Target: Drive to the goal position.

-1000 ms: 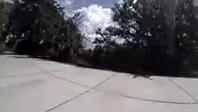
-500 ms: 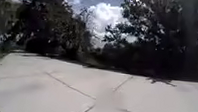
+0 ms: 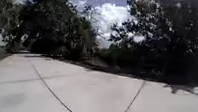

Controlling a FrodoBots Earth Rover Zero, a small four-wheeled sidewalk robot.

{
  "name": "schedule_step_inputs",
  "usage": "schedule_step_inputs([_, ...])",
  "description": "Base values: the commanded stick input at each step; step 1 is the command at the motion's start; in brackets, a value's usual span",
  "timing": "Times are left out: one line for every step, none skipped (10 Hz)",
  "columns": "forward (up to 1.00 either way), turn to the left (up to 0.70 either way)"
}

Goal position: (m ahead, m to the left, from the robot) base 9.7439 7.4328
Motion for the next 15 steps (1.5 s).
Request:
schedule_step_inputs([0.85, 0.22])
schedule_step_inputs([0.85, 0.0])
schedule_step_inputs([0.85, 0.0])
schedule_step_inputs([0.85, 0.03])
schedule_step_inputs([0.85, 0.22])
schedule_step_inputs([0.85, 0.34])
schedule_step_inputs([0.85, 0.34])
schedule_step_inputs([0.85, 0.34])
schedule_step_inputs([0.85, 0.34])
schedule_step_inputs([0.85, 0.34])
schedule_step_inputs([0.85, 0.34])
schedule_step_inputs([0.85, 0.19])
schedule_step_inputs([0.85, 0.02])
schedule_step_inputs([0.85, 0.0])
schedule_step_inputs([0.85, 0.0])
